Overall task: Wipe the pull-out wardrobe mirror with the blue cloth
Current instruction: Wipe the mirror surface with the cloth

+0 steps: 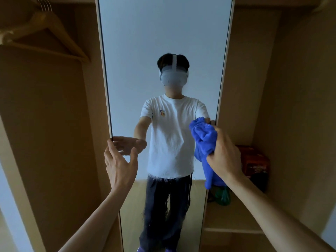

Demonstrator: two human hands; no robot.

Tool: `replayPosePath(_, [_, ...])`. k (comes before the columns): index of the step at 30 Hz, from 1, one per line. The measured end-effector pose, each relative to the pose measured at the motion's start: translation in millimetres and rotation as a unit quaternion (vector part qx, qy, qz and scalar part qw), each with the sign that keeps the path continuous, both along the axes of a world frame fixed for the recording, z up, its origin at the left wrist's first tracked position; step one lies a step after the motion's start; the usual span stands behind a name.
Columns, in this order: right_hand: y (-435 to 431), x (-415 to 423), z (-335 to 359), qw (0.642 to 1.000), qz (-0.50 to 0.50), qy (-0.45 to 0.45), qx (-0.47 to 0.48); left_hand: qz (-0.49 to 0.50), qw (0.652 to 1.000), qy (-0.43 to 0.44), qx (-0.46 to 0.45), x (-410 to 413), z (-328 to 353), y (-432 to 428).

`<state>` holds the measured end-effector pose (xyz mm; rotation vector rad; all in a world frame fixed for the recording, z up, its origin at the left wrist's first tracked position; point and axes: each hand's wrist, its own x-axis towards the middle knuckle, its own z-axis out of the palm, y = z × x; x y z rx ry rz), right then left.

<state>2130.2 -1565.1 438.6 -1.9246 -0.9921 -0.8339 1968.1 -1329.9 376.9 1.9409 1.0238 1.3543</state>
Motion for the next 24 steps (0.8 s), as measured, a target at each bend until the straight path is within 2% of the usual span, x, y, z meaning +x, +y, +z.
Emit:
replayPosePath(4, [-0.5, 9.4, 12.4, 0.995, -0.011, 0.063, 0.077, -0.003, 1.000, 0.000, 0.000, -2.1, 1.7, 3.0])
replayPosePath(8, [3.0, 6.2, 21.1, 0.988, -0.021, 0.042, 0.144, -0.008, 1.000, -0.007, 0.000, -4.0, 3.3, 5.5])
replayPosePath(15, [11.5, 5.4, 18.8, 0.991, -0.039, 0.023, 0.124, -0.007, 1.000, -0.002, -0.012, -4.2, 14.7, 15.6])
replayPosePath(18, [15.7, 5.9, 15.7, 0.992, -0.057, 0.052, 0.101, -0.021, 1.000, -0.004, -0.019, -6.5, 14.9, 16.7])
replayPosePath(24, [31.1, -5.2, 15.2, 0.989, -0.067, 0.051, 0.125, -0.044, 0.999, 0.004, -0.024, -14.7, 15.9, 20.2])
